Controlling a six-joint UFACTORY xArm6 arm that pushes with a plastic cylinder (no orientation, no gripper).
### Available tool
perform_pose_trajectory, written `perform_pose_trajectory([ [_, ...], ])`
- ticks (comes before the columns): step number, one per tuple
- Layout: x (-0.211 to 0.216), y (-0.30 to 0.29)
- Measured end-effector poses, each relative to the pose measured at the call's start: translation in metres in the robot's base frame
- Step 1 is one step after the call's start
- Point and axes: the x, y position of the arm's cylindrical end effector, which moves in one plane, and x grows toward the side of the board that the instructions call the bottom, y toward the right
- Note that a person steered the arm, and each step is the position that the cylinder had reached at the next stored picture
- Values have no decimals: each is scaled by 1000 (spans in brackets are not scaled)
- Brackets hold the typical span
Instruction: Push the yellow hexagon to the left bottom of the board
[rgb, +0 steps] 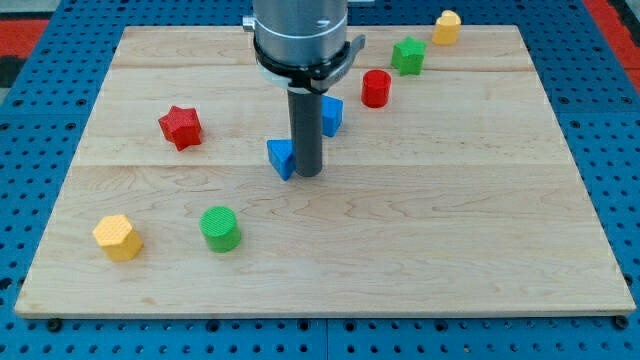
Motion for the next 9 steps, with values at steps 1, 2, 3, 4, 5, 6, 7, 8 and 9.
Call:
perform_pose_trajectory([
  [1,55,17],
  [2,108,16],
  [3,144,15],
  [4,159,-3],
  [5,159,-24],
  [6,159,-65],
  [7,154,-75],
  [8,142,-84],
  [9,117,-84],
])
